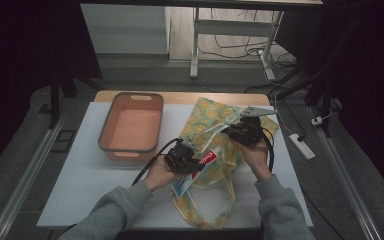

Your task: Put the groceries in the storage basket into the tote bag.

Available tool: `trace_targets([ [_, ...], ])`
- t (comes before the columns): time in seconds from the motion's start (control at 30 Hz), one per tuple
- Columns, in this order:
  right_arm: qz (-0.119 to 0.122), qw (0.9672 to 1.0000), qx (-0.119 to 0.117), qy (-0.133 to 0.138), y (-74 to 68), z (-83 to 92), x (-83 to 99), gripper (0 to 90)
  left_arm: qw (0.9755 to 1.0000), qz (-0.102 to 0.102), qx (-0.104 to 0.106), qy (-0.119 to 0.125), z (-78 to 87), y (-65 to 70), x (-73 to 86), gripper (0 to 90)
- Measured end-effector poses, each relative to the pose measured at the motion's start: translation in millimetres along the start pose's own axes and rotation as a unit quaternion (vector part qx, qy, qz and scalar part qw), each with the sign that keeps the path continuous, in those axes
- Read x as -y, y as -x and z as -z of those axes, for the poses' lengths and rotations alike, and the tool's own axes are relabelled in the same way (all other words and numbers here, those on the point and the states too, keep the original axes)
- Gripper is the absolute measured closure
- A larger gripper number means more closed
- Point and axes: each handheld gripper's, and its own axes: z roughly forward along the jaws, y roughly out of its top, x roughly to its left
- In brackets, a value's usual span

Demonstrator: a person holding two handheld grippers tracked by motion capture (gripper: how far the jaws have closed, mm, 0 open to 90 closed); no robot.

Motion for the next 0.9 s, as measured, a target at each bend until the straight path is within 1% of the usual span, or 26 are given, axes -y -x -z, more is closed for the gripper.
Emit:
trace_targets([
  [0.13, -0.005, 0.9998, -0.017, 0.006, -4.0, 1.1, -1.7, 88.7, 0.9996, 0.019, -0.018, 0.014, -9.7, -5.7, -3.8, 77.3],
  [0.17, -0.005, 0.9998, -0.017, 0.006, -4.0, 1.1, -1.7, 88.7, 0.9994, 0.021, -0.021, 0.016, -12.1, -7.5, -4.9, 77.3],
  [0.27, -0.001, 0.9998, -0.021, 0.004, -7.2, -0.4, -1.9, 88.7, 0.9987, 0.037, -0.022, 0.026, -20.5, -12.6, -8.1, 77.7],
  [0.33, 0.000, 0.9997, -0.022, 0.003, -8.7, -1.8, -1.9, 88.7, 0.9985, 0.042, -0.025, 0.026, -26.7, -15.7, -10.1, 78.0],
  [0.5, -0.001, 0.9997, -0.022, -0.004, -7.4, -4.5, 0.3, 88.7, 0.9977, 0.051, -0.036, 0.024, -41.9, -22.1, -13.1, 79.0],
  [0.57, -0.003, 0.9997, -0.022, -0.005, -6.6, -5.3, 1.2, 88.7, 0.9975, 0.057, -0.035, 0.023, -46.6, -24.9, -13.6, 79.2],
  [0.67, -0.005, 0.9998, -0.020, -0.007, -4.8, -5.7, 2.2, 88.7, 0.9973, 0.059, -0.027, 0.033, -48.4, -27.5, -12.7, 78.6],
  [0.7, -0.009, 0.9998, -0.018, -0.008, -2.5, -5.3, 3.4, 88.7, 0.9974, 0.058, -0.022, 0.038, -46.9, -27.0, -12.4, 73.3],
  [0.73, -0.009, 0.9998, -0.018, -0.008, -2.5, -5.3, 3.4, 88.7, 0.9978, 0.054, -0.015, 0.034, -44.7, -26.5, -12.5, 73.3],
  [0.77, -0.011, 0.9998, -0.017, -0.008, -1.2, -5.1, 4.0, 88.7, 0.9984, 0.048, -0.012, 0.027, -42.1, -25.2, -12.3, 65.8],
  [0.8, -0.013, 0.9998, -0.015, -0.009, 0.1, -4.5, 4.6, 88.6, 0.9990, 0.037, -0.013, 0.023, -38.8, -23.5, -11.4, 60.9],
  [0.83, -0.014, 0.9998, -0.015, -0.008, 1.3, -4.3, 5.2, 88.6, 0.9993, 0.030, -0.011, 0.019, -35.4, -21.3, -9.9, 57.1],
  [0.87, -0.015, 0.9998, -0.013, -0.008, 2.4, -3.9, 5.7, 88.7, 0.9996, 0.024, -0.010, 0.010, -32.0, -18.9, -8.3, 52.9],
  [0.9, -0.017, 0.9998, -0.012, -0.009, 3.1, -3.4, 6.0, 88.6, 0.9998, 0.014, -0.012, 0.003, -28.0, -16.2, -6.4, 48.5],
])
